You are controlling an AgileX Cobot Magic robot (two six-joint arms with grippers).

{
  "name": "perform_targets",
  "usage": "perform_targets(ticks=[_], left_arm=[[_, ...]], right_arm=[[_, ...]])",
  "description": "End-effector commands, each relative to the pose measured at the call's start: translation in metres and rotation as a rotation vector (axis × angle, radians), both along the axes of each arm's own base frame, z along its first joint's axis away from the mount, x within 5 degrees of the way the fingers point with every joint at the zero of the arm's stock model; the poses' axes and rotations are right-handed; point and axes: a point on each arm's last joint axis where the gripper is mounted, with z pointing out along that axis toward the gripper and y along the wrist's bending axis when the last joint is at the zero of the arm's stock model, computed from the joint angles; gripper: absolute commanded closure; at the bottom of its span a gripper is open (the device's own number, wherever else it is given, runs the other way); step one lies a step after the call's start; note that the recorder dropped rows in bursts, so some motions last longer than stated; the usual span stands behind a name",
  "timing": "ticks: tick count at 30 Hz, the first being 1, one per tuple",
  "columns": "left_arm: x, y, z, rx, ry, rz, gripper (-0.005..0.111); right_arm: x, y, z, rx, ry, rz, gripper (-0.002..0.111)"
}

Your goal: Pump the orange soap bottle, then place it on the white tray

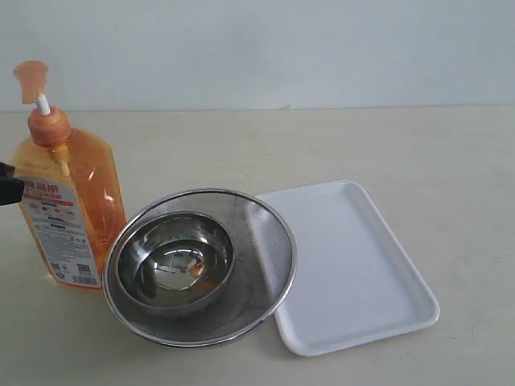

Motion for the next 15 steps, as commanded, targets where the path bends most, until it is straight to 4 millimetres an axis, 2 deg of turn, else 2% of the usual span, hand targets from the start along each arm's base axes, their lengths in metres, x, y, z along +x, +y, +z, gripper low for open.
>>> perform_targets(ticks=[1,7,15], left_arm=[[-0.0029,-0.0043,0.0008,-0.022,0.003,-0.037,0.077],[-0.0055,-0.0063,0.0021,-0.048,0.014,-0.065,0.087],[-0.0060,-0.0068,0.0032,-0.084,0.058,-0.034,0.087]], right_arm=[[-0.0002,-0.0002,0.0009,-0.002,-0.010,-0.002,0.108],[-0.0002,-0.0002,0.0009,-0.002,-0.010,-0.002,0.108],[-0.0002,-0.0002,0.0009,-0.002,-0.010,-0.002,0.108]])
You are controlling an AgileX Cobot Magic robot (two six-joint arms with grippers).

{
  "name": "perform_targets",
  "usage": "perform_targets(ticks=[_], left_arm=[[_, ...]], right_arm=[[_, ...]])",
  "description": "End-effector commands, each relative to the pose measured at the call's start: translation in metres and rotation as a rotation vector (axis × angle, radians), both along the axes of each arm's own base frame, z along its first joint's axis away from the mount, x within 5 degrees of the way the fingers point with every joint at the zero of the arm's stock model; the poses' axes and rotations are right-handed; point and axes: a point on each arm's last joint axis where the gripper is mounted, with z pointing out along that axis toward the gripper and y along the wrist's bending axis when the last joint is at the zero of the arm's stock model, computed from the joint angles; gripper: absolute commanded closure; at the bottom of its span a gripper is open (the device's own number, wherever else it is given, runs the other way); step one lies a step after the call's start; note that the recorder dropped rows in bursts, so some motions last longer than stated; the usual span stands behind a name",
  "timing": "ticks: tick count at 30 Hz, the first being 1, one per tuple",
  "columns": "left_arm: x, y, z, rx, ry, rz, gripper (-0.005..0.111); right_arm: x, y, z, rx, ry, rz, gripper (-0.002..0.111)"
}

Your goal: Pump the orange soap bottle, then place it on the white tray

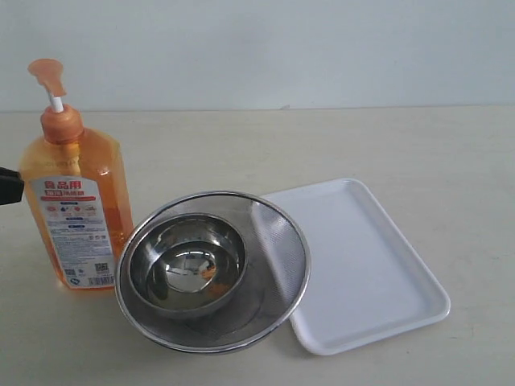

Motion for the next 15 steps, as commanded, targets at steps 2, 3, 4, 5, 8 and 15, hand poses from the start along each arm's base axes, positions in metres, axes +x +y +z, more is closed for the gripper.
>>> perform_targets(ticks=[2,3,4,5,8,15], left_arm=[[-0.002,-0.003,0.002,-0.061,0.065,0.025,0.087],[-0.003,-0.003,0.001,-0.066,0.081,0.032,0.087],[-0.003,-0.003,0.001,-0.079,0.100,0.045,0.087],[-0.003,-0.003,0.001,-0.085,0.107,0.053,0.087],[-0.003,-0.001,0.002,-0.096,0.118,0.069,0.087],[-0.006,0.010,0.001,-0.174,0.322,0.219,0.087]], right_arm=[[0.000,0.000,0.001,-0.002,-0.010,-0.002,0.108],[0.000,0.000,0.001,-0.002,-0.010,-0.002,0.108],[0.000,0.000,0.001,-0.002,-0.010,-0.002,0.108],[0.000,0.000,0.001,-0.002,-0.010,-0.002,0.108],[0.000,0.000,0.001,-0.002,-0.010,-0.002,0.108],[0.000,0.000,0.001,-0.002,-0.015,-0.001,0.108]])
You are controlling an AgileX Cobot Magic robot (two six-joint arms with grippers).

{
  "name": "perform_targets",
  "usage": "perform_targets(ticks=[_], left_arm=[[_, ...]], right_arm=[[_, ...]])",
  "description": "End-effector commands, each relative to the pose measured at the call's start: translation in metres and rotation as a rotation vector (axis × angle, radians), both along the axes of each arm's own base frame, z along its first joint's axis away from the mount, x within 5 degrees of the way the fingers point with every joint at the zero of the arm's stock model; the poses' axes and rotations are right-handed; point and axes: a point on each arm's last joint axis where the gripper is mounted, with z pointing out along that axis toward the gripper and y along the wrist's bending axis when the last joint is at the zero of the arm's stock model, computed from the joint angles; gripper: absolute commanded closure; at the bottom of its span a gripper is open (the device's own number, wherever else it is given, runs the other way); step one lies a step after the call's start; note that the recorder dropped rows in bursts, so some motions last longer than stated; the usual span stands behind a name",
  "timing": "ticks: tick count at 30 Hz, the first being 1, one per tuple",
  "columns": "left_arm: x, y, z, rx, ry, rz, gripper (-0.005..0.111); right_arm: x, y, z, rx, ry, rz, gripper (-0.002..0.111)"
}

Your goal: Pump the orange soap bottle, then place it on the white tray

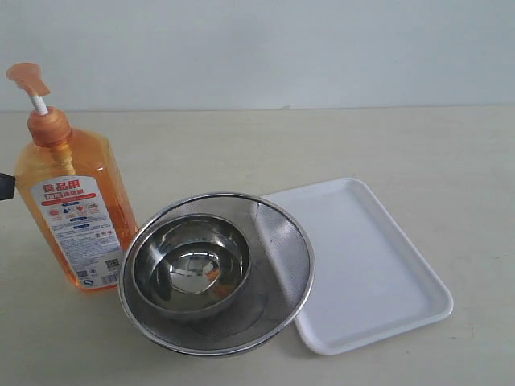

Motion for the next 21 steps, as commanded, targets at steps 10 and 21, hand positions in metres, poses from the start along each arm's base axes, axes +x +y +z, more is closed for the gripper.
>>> perform_targets(ticks=[10,21], left_arm=[[-0.0028,0.0033,0.0014,-0.084,0.210,0.116,0.087],[0.0012,0.0076,0.0082,-0.043,0.206,0.109,0.102]], right_arm=[[-0.0001,-0.0001,0.0013,-0.004,-0.015,-0.001,0.108],[-0.0001,-0.0001,0.0013,-0.004,-0.015,-0.001,0.108]])
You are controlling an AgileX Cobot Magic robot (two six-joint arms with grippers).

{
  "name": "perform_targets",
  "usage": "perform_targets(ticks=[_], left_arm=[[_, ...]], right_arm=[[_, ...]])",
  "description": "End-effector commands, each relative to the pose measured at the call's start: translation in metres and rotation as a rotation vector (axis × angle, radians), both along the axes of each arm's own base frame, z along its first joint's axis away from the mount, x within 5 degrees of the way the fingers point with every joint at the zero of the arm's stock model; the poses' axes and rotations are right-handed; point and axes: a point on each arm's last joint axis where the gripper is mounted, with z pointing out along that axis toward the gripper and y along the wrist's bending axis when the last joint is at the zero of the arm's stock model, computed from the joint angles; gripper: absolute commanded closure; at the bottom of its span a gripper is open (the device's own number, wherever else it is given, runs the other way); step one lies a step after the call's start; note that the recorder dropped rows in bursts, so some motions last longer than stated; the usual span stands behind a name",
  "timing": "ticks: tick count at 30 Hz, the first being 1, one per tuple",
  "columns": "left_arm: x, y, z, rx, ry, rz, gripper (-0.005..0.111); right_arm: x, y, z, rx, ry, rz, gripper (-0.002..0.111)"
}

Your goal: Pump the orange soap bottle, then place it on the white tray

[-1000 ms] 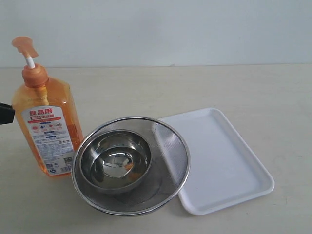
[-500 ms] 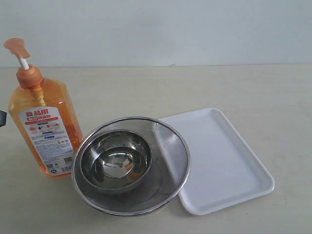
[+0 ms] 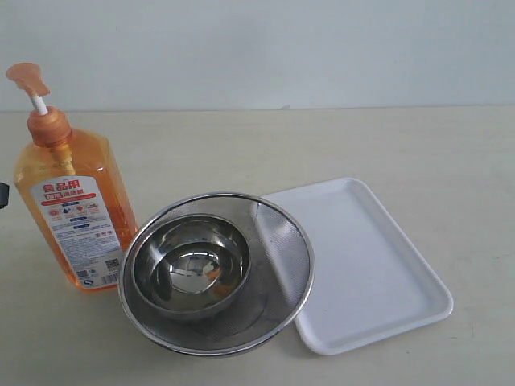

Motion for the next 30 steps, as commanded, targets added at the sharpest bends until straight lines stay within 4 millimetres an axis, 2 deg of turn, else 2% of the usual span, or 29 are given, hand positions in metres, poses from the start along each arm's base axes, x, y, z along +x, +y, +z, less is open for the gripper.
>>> perform_targets(ticks=[1,5,9,12,16,24,30], left_arm=[[0.005,0.005,0.012,0.048,-0.027,-0.017,0.102],[0.007,0.007,0.016,0.082,-0.071,-0.044,0.102],[0.018,0.021,0.011,0.280,-0.176,0.033,0.102],[0.026,0.025,0.014,0.280,-0.249,0.109,0.102],[0.038,0.024,0.019,0.254,-0.450,0.082,0.102],[0.058,0.028,-0.015,0.156,-0.459,0.074,0.102],[0.067,0.014,-0.031,0.097,-0.520,-0.019,0.102]], right_arm=[[0.000,0.000,0.001,-0.005,-0.015,0.000,0.108],[0.000,0.000,0.001,-0.005,-0.015,0.000,0.108],[0.000,0.000,0.001,-0.005,-0.017,0.000,0.108],[0.000,0.000,0.001,-0.005,-0.017,0.000,0.108],[0.000,0.000,0.001,-0.005,-0.015,0.000,0.108],[0.000,0.000,0.001,-0.005,-0.010,-0.001,0.108],[0.000,0.000,0.001,-0.005,-0.010,-0.001,0.108]])
